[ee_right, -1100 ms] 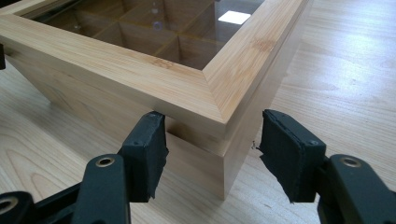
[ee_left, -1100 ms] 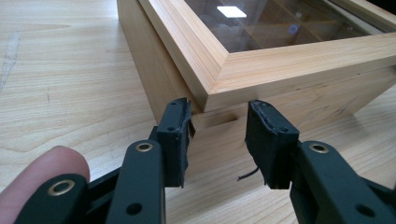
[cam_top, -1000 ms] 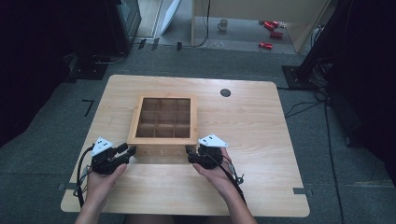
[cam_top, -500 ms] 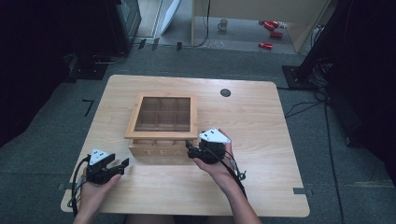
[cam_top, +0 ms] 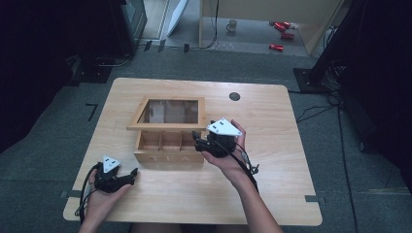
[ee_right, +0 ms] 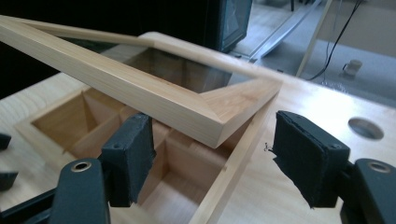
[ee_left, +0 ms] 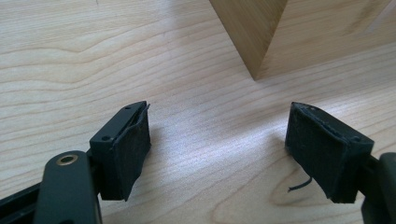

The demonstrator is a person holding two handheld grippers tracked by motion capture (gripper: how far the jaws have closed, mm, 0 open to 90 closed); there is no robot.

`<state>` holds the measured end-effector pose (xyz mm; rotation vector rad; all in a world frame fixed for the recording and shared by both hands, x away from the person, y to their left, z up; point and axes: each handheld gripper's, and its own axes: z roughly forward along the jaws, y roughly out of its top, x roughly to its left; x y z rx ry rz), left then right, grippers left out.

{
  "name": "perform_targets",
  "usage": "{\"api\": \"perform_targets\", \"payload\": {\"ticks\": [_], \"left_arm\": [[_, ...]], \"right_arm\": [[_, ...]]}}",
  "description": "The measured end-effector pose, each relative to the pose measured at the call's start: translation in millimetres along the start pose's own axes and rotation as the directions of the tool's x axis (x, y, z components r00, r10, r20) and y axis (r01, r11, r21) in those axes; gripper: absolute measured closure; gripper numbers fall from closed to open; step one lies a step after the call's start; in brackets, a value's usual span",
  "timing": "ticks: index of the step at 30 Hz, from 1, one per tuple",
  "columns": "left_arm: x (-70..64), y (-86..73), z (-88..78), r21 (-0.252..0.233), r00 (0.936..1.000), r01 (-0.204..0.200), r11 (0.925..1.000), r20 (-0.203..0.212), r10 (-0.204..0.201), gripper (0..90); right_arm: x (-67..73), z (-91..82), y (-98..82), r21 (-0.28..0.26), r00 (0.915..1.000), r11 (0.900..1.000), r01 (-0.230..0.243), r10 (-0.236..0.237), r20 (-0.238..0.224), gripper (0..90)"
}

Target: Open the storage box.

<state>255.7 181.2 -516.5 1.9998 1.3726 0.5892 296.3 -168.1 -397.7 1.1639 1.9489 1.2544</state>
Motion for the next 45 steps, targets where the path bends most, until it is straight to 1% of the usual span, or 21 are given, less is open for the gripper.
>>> {"api": "perform_targets", "payload": {"ticks": [2,3,4,7,8,11,12,14,15,18,24,27,28,33,34,39,41,42,43,44,45], "left_arm": [[-0.3,-0.3,0.2,-0.004,1.0,0.003,1.0,0.002,-0.003,22.6],[-0.3,-0.3,0.2,-0.003,1.0,0.0,1.0,0.001,0.0,22.6],[-0.4,-0.4,0.3,-0.005,1.0,-0.002,1.0,0.002,0.002,22.7],[-0.5,-0.5,0.4,-0.006,1.0,-0.003,1.0,0.005,0.003,22.7],[-0.5,-0.5,0.4,-0.006,1.0,-0.002,1.0,0.005,0.002,22.9],[-0.6,-0.5,0.3,-0.008,0.9999,-0.006,1.0,0.01,0.006,23.6],[-0.7,-0.5,0.2,-0.009,0.9999,-0.008,0.9999,0.013,0.008,24.2],[-0.6,-0.5,0.2,-0.008,0.9998,-0.012,0.9999,0.017,0.013,24.2],[-0.6,-0.5,0.1,-0.008,0.9997,-0.013,0.9999,0.018,0.013,24.3],[-0.4,-0.5,0.2,-0.011,0.9997,-0.011,0.9999,0.024,0.011,24.6],[0.3,-0.5,-0.1,-0.011,0.9995,-0.01,0.9999,0.031,0.01,24.9],[0.4,-0.6,-0.1,-0.012,0.9993,-0.008,0.9999,0.036,0.008,25.2],[0.4,-0.5,0.0,-0.012,0.9992,-0.009,0.9999,0.038,0.01,25.2],[1.1,-0.4,-0.1,-0.013,0.9989,-0.006,0.9999,0.045,0.007,25.3],[1.5,-0.4,-0.2,-0.014,0.9988,-0.004,0.9999,0.048,0.005,25.3],[1.1,-0.6,-0.1,-0.015,0.999,-0.006,0.9999,0.044,0.007,25.2],[0.9,-0.5,0.0,-0.014,0.999,-0.007,0.9999,0.044,0.008,25.2],[1.2,-0.4,-0.1,-0.015,0.9989,-0.005,0.9999,0.046,0.006,25.2],[1.2,-0.4,-0.1,-0.015,0.9989,-0.005,0.9999,0.046,0.006,25.2],[1.4,-0.4,-0.1,-0.015,0.9989,-0.005,0.9999,0.047,0.005,25.2],[1.4,-0.4,-0.1,-0.015,0.9989,-0.005,0.9999,0.047,0.005,25.3]], "right_arm": [[-3.9,3.1,12.2,-0.016,1.0,1.0,0.008,-0.008,0.003,30.1],[-3.9,3.1,12.2,-0.016,1.0,1.0,0.008,-0.008,0.003,30.1],[-6.0,5.8,19.7,-0.023,0.9998,1.0,0.017,-0.016,0.009,30.1],[-8.2,8.6,26.2,-0.03,0.9997,0.999,0.024,-0.023,0.008,30.1],[-11.8,12.4,32.9,-0.039,0.9998,0.999,0.021,-0.021,0.0,30.3],[-16.3,17.1,38.4,-0.045,0.9998,0.999,0.018,-0.019,-0.007,31.3],[-20.2,21.5,42.6,-0.054,0.9997,0.999,0.009,-0.01,-0.023,34.0],[-21.5,24.0,44.3,-0.057,0.9997,0.998,0.014,-0.015,-0.018,34.2],[-23.1,27.0,46.5,-0.057,0.9993,0.998,0.025,-0.027,-0.025,34.2],[-26.4,32.9,51.4,-0.06,0.9985,0.997,0.051,-0.052,-0.016,35.8],[-36.5,46.1,58.9,-0.061,0.9993,0.998,0.035,-0.036,-0.013,37.5],[-41.2,50.4,60.9,-0.087,0.999,0.996,0.029,-0.032,-0.032,37.8],[-45.6,54.1,62.0,-0.102,0.9985,0.995,0.018,-0.023,-0.05,37.9],[-52.6,64.5,63.9,-0.107,0.9983,0.994,0.009,-0.015,-0.057,39.3],[-54.6,70.6,65.6,-0.107,0.9978,0.994,0.009,-0.016,-0.065,40.7],[-55.0,80.2,69.1,-0.11,0.9966,0.994,0.023,-0.031,-0.077,41.5],[-56.2,84.6,70.2,-0.124,0.9966,0.992,0.027,-0.036,-0.074,41.3],[-60.1,88.2,71.4,-0.138,0.9961,0.99,0.003,-0.015,-0.087,41.2],[-60.1,88.2,71.4,-0.138,0.9961,0.99,0.003,-0.015,-0.087,41.2],[-64.3,92.1,72.0,-0.153,0.9944,0.988,-0.024,0.008,-0.106,41.0],[-64.3,92.1,72.0,-0.153,0.9944,0.988,-0.024,0.008,-0.106,41.0]]}}
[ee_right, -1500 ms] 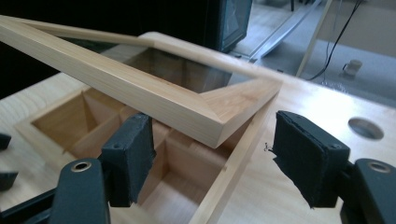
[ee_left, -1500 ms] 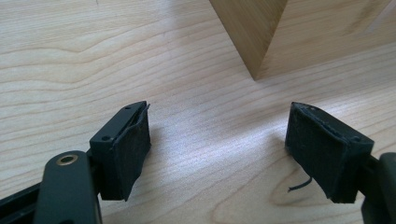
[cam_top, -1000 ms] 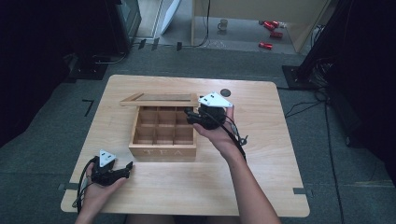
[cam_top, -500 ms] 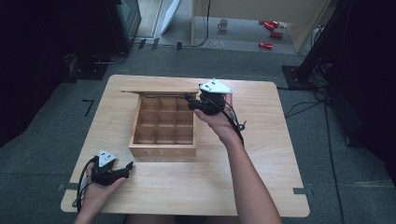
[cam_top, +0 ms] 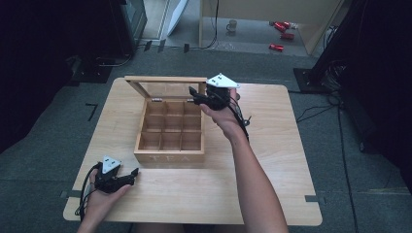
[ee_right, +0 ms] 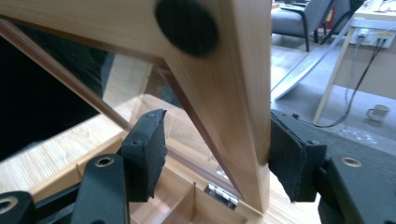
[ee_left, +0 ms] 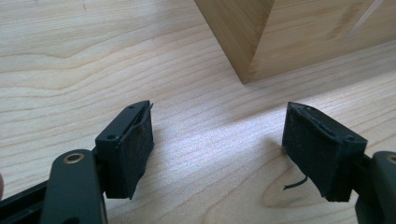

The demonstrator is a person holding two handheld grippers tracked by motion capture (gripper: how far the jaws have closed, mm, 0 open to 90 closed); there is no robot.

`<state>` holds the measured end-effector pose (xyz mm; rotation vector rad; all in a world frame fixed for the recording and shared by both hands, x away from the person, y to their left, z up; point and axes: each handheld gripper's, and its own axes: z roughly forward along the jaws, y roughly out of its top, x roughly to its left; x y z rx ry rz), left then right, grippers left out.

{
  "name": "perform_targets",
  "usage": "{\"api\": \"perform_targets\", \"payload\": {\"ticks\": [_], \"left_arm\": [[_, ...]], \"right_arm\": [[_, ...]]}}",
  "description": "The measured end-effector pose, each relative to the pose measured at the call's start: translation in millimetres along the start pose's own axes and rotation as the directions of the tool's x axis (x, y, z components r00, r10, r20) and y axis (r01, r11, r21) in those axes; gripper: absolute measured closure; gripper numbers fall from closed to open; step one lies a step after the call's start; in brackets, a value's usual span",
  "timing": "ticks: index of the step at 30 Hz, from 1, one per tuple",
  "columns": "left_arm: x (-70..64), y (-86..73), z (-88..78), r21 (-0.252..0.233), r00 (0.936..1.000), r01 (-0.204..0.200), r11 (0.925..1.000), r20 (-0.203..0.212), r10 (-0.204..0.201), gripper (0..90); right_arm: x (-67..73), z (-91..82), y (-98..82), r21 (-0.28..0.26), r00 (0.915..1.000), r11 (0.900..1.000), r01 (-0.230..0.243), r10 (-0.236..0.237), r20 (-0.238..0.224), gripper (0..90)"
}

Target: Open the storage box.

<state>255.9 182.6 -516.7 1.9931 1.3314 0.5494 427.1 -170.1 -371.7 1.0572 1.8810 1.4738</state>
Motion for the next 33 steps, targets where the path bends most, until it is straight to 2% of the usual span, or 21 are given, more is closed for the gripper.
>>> {"api": "perform_targets", "payload": {"ticks": [1,3,7,8,10,11,24,27,33], "left_arm": [[0.0,0.0,0.0,0.0,1.0,0.0,1.0,0.001,0.0,25.3],[0.0,0.1,0.0,0.0,1.0,0.0,1.0,0.002,0.0,25.2],[0.0,0.2,0.1,0.0,1.0,0.0,1.0,0.004,0.0,25.3],[0.0,0.2,0.1,0.001,1.0,0.0,1.0,0.004,0.0,25.3],[-0.1,0.3,0.2,0.0,1.0,-0.001,1.0,0.004,0.001,25.2],[-0.1,0.3,0.3,0.0,1.0,0.0,1.0,0.004,0.0,25.2],[-0.3,0.6,0.8,-0.001,1.0,0.0,1.0,0.006,0.0,25.3],[-0.3,0.8,1.0,-0.002,1.0,0.0,1.0,0.006,0.001,25.3],[-0.4,1.0,1.3,-0.002,1.0,0.001,1.0,0.008,-0.001,25.5]], "right_arm": [[-3.1,2.7,-0.2,-0.007,0.9998,1.0,-0.019,0.019,-0.009,41.0],[-4.4,4.7,-0.9,-0.006,0.9997,1.0,-0.022,0.022,-0.008,41.0],[-5.9,16.2,-8.9,0.052,0.9998,0.998,0.017,-0.017,0.001,39.5],[-5.9,16.2,-8.9,0.052,0.9998,0.998,0.017,-0.017,0.001,39.5],[-7.4,19.4,-12.4,0.047,0.9999,0.999,0.01,-0.01,-0.006,38.4],[-10.6,22.5,-13.2,0.047,0.9995,0.999,-0.028,0.029,-0.015,37.8],[-21.5,40.6,-27.5,0.079,0.9981,0.995,-0.056,0.058,-0.018,37.5],[-26.0,43.9,-29.4,0.067,0.9963,0.995,-0.077,0.079,-0.034,37.9],[-29.6,48.2,-29.8,0.059,0.9962,0.995,-0.079,0.081,-0.03,39.8]]}}
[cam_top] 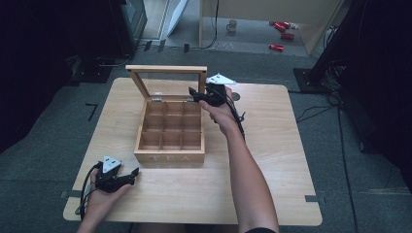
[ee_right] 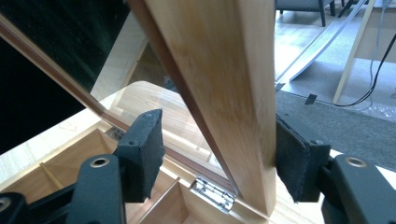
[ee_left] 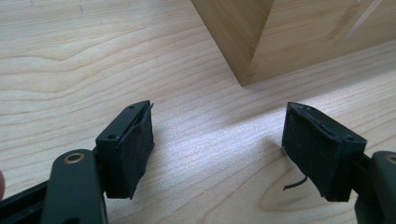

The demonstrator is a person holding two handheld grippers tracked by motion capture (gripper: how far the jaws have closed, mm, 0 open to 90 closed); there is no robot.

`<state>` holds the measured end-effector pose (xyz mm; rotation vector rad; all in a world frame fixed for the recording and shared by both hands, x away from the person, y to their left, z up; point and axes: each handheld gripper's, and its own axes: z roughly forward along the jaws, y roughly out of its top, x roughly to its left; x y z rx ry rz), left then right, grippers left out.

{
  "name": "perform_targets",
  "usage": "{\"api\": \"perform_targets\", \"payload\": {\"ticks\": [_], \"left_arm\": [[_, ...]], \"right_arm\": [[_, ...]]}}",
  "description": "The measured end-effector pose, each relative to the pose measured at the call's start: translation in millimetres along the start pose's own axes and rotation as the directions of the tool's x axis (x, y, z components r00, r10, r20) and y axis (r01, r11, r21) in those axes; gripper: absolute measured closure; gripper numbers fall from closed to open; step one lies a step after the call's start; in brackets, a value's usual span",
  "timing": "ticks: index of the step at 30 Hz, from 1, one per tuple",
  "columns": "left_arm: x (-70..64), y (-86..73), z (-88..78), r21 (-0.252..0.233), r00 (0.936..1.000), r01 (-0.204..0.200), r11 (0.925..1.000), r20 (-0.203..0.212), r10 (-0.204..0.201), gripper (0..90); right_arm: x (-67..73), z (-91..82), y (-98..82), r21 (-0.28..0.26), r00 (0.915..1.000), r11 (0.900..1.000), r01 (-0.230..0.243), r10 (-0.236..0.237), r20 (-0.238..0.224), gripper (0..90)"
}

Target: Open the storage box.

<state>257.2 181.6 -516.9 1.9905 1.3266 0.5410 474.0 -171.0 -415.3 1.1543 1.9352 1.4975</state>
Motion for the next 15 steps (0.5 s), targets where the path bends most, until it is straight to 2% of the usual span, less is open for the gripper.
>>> {"api": "perform_targets", "payload": {"ticks": [7,15], "left_arm": [[0.1,0.2,0.2,-0.001,1.0,0.0,1.0,0.002,0.0,25.5],[-0.2,0.4,0.3,0.001,1.0,-0.001,1.0,0.0,0.001,25.5]], "right_arm": [[-4.0,4.3,2.0,0.003,0.9998,1.0,0.016,-0.016,0.012,43.9],[-9.5,10.5,3.4,-0.013,0.9987,1.0,-0.003,0.004,0.05,49.7]]}}
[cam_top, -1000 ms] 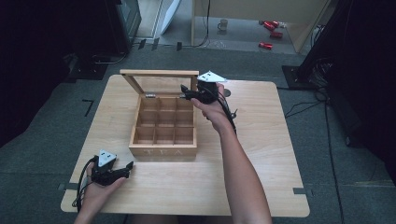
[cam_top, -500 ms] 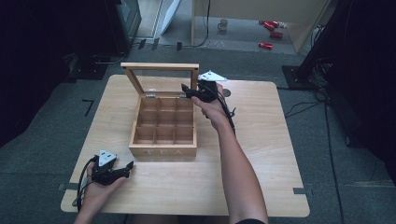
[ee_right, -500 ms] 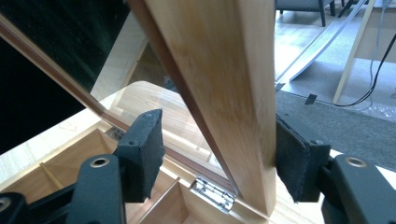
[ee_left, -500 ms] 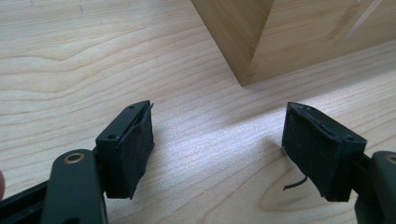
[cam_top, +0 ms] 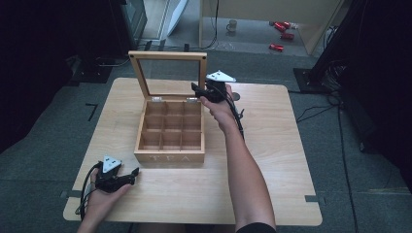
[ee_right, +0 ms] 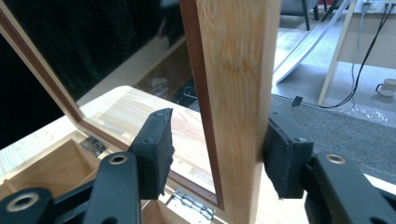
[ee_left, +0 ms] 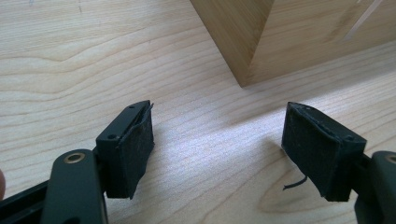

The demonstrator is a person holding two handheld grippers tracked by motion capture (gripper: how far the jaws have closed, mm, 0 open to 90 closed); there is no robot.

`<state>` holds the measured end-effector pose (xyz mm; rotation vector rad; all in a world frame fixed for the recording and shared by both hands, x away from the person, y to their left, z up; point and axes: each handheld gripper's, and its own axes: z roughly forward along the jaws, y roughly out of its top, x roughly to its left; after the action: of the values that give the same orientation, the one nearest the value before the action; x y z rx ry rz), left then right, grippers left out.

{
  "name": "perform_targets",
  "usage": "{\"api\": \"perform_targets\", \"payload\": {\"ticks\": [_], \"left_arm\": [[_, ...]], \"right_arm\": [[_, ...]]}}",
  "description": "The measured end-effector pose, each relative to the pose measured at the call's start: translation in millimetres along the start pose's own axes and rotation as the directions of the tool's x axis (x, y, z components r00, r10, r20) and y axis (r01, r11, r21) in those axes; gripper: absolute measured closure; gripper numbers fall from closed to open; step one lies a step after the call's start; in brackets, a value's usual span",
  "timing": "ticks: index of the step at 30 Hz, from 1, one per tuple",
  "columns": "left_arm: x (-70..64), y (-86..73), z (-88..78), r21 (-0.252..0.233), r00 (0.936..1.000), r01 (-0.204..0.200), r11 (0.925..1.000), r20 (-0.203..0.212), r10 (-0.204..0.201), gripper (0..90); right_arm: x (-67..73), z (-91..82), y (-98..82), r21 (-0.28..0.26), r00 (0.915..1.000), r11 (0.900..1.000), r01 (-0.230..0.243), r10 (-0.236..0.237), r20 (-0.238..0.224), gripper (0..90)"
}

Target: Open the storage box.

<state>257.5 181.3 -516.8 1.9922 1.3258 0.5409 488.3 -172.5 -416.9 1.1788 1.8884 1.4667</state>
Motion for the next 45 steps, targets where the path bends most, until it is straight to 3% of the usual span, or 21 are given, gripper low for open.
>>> {"api": "perform_targets", "payload": {"ticks": [4,5,8,12,19,31,32,33,34,37,41,45], "left_arm": [[0.1,-0.1,0.0,-0.002,1.0,0.003,1.0,0.002,-0.003,25.5],[0.3,-0.2,-0.2,-0.002,1.0,0.004,1.0,0.004,-0.004,25.5],[0.1,-0.2,-0.3,-0.001,1.0,0.003,1.0,0.003,-0.003,25.5],[-0.1,-0.3,-0.3,-0.001,1.0,0.001,1.0,0.002,-0.001,25.5],[0.4,-0.5,-0.6,-0.002,1.0,0.002,1.0,0.005,-0.002,25.4],[-1.9,-0.9,-0.7,0.004,0.9999,-0.012,0.9999,-0.003,0.012,24.6],[-1.7,-1.0,-0.8,0.003,0.9999,-0.011,0.9999,-0.001,0.011,24.5],[-1.5,-1.1,-0.9,0.002,1.0,-0.008,1.0,0.002,0.008,24.3],[-1.4,-1.1,-0.8,0.001,1.0,-0.007,1.0,0.003,0.007,24.3],[-1.9,-1.2,-0.8,0.003,1.0,-0.009,1.0,0.001,0.009,24.1],[-2.2,-1.3,-0.9,0.004,0.9999,-0.011,0.9999,0.002,0.011,23.5],[-3.4,-1.4,-0.8,0.009,0.9998,-0.019,0.9998,-0.003,0.019,22.1]], "right_arm": [[-0.7,0.8,0.1,-0.003,0.9994,1.0,0.009,-0.008,0.035,54.7],[-0.9,0.4,1.0,0.004,0.9977,1.0,0.016,-0.016,0.066,59.8],[-3.0,0.1,1.6,0.007,0.9954,1.0,0.007,-0.008,0.095,66.7],[-4.6,3.9,2.3,0.012,0.9905,0.999,-0.042,0.04,0.132,67.0],[-5.6,10.3,3.5,0.019,0.9836,0.997,-0.074,0.07,0.166,67.1],[-5.0,13.2,5.6,0.04,0.979,0.996,-0.085,0.076,0.189,66.0],[-3.0,13.2,6.3,0.043,0.9771,0.996,-0.075,0.065,0.203,64.5],[0.0,11.8,7.4,0.046,0.9768,0.997,-0.06,0.049,0.208,51.8],[0.0,11.8,7.4,0.046,0.9768,0.997,-0.06,0.049,0.208,51.8],[2.2,7.8,8.6,0.048,0.9803,0.995,-0.083,0.073,0.183,39.1],[7.2,-1.1,6.8,0.077,0.9838,0.994,-0.081,0.068,0.166,21.8],[11.1,-15.2,2.5,0.095,0.9874,0.992,-0.087,0.073,0.141,12.7]]}}
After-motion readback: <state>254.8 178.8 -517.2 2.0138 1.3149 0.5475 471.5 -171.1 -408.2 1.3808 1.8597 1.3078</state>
